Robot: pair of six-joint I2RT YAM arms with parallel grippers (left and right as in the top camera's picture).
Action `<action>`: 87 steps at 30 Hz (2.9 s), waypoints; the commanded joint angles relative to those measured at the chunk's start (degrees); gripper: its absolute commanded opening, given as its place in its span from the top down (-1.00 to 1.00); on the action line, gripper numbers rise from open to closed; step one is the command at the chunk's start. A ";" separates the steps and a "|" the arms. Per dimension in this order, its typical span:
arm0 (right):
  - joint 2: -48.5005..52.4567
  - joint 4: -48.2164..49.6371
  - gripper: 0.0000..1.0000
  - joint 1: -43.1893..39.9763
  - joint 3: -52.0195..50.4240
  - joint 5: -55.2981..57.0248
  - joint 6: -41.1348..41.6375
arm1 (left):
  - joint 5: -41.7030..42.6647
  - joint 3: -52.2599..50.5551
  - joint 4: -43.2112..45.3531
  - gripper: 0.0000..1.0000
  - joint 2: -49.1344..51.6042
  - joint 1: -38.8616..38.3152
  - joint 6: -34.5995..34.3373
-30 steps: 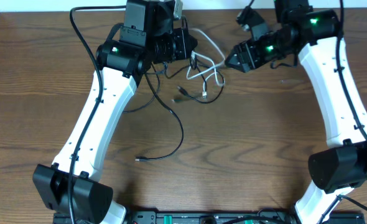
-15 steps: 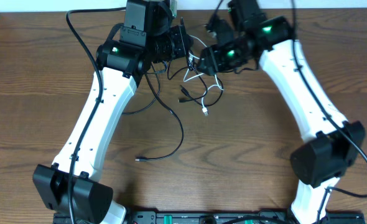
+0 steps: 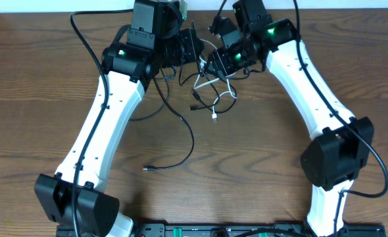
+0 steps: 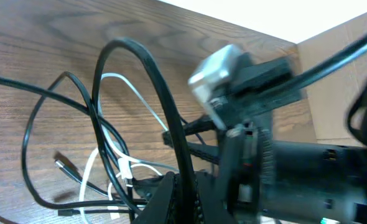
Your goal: Untangle cables
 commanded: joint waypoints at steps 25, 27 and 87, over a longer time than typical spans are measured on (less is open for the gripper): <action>4.17 1.60 0.98 -11.15 -14.29 3.72 7.63 | 11.17 0.31 0.11 0.85 -12.90 17.53 -0.33; 4.17 1.66 0.98 -12.11 -15.67 4.85 8.79 | 11.96 0.31 0.13 0.86 -13.81 18.69 -0.42; -10.75 16.81 -0.26 -0.90 -13.33 -14.27 19.17 | 23.67 0.20 4.44 0.85 -6.54 10.54 0.68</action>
